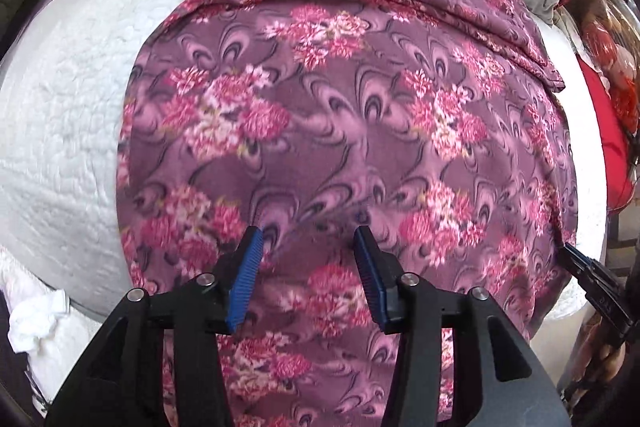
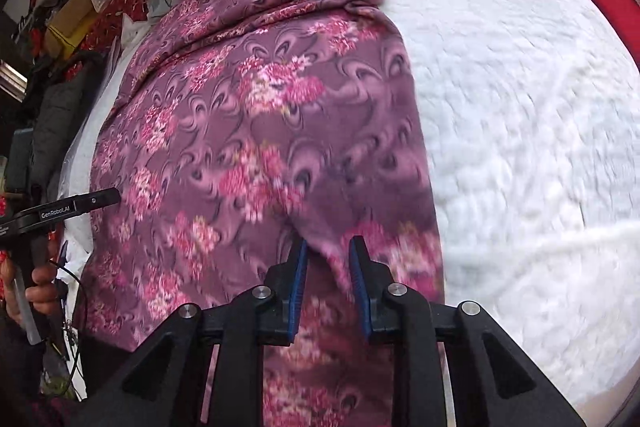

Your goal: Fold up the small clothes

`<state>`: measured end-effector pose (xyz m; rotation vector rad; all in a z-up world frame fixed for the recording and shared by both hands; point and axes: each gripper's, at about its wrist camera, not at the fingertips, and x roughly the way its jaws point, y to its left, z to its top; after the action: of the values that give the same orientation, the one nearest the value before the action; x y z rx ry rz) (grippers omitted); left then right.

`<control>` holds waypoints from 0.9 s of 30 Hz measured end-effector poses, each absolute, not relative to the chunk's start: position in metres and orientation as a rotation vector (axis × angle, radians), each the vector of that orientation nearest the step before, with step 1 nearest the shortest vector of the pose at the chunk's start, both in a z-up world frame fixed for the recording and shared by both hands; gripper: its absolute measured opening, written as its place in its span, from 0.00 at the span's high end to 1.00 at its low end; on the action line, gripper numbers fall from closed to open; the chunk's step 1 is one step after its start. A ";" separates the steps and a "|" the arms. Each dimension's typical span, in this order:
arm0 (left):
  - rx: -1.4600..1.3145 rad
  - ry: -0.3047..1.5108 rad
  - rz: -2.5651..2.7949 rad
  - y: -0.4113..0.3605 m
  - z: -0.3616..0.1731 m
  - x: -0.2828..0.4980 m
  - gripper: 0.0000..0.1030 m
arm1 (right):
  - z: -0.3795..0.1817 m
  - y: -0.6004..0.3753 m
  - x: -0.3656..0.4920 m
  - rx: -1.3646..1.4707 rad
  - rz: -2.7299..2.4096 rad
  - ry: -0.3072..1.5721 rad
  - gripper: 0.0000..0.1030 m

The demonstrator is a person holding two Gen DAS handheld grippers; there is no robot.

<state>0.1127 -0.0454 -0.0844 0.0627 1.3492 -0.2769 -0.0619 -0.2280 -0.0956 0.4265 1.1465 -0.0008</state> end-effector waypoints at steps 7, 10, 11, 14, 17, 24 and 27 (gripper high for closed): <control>-0.017 1.397 -0.351 0.022 -0.064 0.082 0.53 | -0.087 -0.239 -0.101 0.489 -0.063 1.099 0.59; -0.067 1.438 -0.359 0.063 -0.064 0.071 0.47 | -0.091 -0.258 -0.132 0.552 -0.105 1.090 0.55; -0.080 1.449 -0.359 0.071 -0.063 0.070 0.47 | -0.094 -0.263 -0.140 0.572 -0.115 1.091 0.53; -0.127 1.511 -0.363 0.101 -0.070 0.054 0.47 | -0.111 -0.277 -0.165 0.663 -0.125 1.109 0.49; -0.122 1.556 -0.365 0.096 -0.075 0.050 0.47 | -0.130 -0.283 -0.182 0.773 -0.086 1.116 0.47; -0.027 1.589 -0.387 0.088 -0.071 0.027 0.46 | -0.160 -0.272 -0.178 0.848 0.008 1.091 0.44; -0.017 1.617 -0.416 0.081 -0.070 0.016 0.46 | -0.166 -0.262 -0.170 0.824 0.059 1.096 0.42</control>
<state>0.0165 0.0806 -0.0695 -0.0172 1.6174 -0.4157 -0.1704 -0.2624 -0.1656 0.8240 1.0962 0.0593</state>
